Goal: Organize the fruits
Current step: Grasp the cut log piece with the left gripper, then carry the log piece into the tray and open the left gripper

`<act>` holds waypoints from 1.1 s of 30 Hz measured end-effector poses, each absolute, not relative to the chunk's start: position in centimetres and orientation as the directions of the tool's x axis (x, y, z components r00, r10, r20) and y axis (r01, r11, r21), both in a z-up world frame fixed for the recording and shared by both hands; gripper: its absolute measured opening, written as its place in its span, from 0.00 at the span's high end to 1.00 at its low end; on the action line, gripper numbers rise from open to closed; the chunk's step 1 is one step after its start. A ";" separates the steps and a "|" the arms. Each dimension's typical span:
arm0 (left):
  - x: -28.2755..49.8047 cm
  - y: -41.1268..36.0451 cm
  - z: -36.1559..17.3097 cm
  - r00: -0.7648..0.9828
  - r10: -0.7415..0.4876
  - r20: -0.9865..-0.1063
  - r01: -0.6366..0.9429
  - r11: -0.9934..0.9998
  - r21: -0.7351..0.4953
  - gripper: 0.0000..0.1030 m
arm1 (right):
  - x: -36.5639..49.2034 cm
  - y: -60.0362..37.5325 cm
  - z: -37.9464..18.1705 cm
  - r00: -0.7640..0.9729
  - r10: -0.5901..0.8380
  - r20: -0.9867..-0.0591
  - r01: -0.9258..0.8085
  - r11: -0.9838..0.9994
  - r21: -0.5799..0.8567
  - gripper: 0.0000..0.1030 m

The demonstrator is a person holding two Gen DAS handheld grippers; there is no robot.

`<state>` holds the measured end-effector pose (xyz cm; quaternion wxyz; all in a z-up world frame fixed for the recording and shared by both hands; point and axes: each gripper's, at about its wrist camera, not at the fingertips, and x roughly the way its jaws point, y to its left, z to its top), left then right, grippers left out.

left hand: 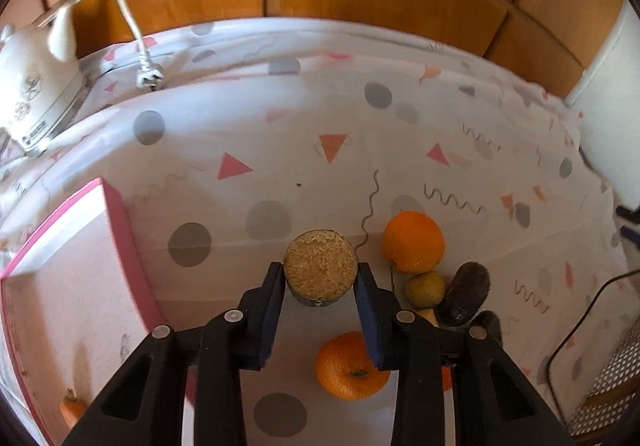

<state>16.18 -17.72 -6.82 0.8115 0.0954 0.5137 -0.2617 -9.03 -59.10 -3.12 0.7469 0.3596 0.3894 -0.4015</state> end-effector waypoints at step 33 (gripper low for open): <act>18.1 1.2 -5.0 0.524 -0.118 -0.844 0.035 0.993 -0.117 0.65 | -0.1 -45.8 -4.5 0.468 -0.047 -0.882 0.308 0.944 0.114 0.55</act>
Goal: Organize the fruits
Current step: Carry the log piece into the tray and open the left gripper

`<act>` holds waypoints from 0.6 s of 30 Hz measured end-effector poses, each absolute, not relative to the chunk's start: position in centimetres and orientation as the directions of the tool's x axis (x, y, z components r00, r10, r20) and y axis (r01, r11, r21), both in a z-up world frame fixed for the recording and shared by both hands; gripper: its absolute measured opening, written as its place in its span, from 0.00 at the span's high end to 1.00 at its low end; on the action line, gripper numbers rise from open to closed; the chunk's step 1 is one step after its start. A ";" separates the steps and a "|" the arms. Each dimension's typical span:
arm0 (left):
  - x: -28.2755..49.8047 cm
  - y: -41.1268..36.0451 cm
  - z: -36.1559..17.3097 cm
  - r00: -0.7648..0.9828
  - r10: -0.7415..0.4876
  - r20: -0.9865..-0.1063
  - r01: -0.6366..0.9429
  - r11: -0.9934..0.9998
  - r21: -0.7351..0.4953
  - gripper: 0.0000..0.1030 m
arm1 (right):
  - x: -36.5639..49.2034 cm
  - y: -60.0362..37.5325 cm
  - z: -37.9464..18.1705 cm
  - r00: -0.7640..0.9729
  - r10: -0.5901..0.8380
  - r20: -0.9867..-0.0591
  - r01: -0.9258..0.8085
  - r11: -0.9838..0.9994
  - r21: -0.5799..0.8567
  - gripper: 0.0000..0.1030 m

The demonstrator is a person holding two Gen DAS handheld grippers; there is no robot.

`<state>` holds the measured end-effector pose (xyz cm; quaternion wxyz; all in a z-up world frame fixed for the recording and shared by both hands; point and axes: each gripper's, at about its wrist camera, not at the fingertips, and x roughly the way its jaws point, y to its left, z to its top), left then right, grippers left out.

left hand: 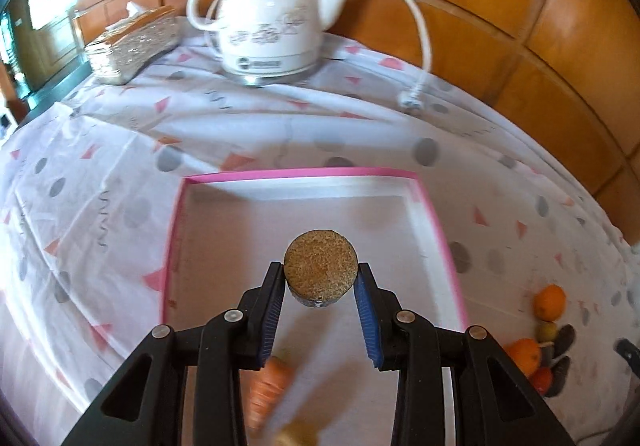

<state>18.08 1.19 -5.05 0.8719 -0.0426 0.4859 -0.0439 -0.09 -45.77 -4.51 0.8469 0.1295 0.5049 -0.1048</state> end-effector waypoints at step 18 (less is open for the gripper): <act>12.7 3.6 -3.4 0.583 -0.057 -0.811 -0.037 0.995 -0.096 0.19 | 0.1 -43.6 -4.5 0.475 -0.021 -0.880 0.211 0.973 0.091 0.55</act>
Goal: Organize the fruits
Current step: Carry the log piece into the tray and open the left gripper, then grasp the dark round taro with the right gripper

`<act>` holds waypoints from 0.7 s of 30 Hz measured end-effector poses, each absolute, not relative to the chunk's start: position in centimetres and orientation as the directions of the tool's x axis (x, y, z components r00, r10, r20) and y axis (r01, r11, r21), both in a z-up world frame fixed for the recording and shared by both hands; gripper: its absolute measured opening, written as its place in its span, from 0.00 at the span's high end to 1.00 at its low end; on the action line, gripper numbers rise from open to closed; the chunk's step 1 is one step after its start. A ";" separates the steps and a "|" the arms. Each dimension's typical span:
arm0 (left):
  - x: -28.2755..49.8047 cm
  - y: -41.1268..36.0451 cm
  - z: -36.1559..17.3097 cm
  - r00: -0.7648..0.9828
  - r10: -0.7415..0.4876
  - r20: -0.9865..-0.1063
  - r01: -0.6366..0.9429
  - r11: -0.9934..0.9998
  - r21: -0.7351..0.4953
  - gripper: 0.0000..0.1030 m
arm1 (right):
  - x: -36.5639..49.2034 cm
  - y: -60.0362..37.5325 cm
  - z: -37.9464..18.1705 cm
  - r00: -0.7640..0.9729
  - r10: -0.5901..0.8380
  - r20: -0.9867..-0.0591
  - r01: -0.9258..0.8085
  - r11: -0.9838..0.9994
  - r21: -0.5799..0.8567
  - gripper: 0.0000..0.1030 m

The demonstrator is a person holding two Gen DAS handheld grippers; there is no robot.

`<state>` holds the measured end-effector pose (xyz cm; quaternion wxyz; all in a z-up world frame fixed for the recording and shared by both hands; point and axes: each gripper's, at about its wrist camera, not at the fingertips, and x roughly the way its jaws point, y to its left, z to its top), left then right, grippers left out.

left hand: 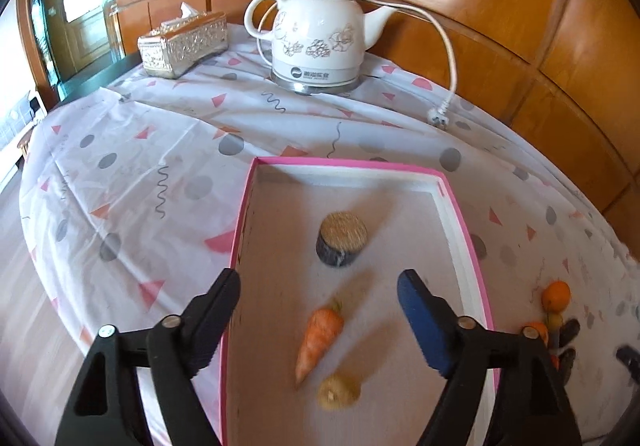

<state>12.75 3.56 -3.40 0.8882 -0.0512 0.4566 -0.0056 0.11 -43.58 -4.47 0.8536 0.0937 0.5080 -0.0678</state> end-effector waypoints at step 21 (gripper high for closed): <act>3.6 -0.8 -1.5 0.682 -0.084 -0.727 0.161 0.986 0.037 0.10 | 0.1 -35.3 -3.6 0.501 0.186 -0.846 -0.116 0.982 0.147 0.57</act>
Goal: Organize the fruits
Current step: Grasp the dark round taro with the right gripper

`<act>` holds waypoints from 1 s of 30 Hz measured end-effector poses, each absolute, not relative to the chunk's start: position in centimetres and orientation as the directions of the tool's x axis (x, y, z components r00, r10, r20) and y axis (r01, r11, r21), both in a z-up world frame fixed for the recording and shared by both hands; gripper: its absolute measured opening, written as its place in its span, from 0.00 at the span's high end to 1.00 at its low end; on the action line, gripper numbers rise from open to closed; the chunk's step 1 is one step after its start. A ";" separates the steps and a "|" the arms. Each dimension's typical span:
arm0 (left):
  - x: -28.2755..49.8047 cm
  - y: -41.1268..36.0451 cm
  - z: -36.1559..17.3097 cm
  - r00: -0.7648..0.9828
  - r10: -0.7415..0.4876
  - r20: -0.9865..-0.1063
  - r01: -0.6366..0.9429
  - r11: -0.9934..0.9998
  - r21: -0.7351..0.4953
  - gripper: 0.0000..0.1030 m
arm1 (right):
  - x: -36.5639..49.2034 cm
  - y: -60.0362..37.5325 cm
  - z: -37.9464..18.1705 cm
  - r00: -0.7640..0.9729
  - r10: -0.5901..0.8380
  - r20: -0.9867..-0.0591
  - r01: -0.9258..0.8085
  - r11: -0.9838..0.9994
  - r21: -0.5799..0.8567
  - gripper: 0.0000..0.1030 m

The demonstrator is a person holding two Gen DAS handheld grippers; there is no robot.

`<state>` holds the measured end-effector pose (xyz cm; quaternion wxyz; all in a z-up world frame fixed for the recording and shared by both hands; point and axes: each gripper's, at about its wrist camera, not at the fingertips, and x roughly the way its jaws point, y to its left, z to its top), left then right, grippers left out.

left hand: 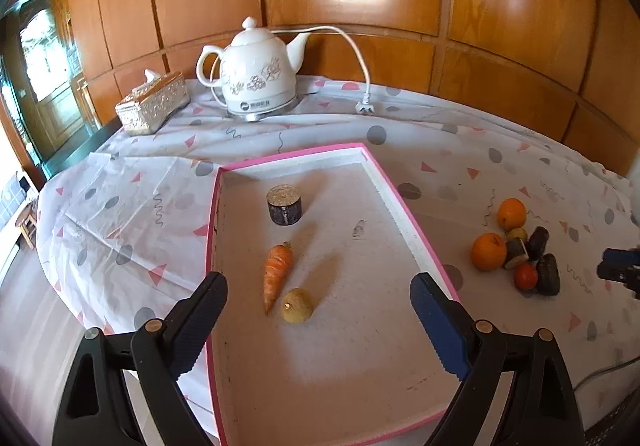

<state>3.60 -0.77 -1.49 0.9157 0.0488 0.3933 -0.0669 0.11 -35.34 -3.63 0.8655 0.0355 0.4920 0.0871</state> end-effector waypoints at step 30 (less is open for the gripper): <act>1.6 5.2 -1.1 0.695 -0.066 -0.716 0.024 0.997 -0.069 0.07 | 4.5 -28.6 -8.1 0.381 0.150 -0.912 -0.155 0.983 0.097 0.52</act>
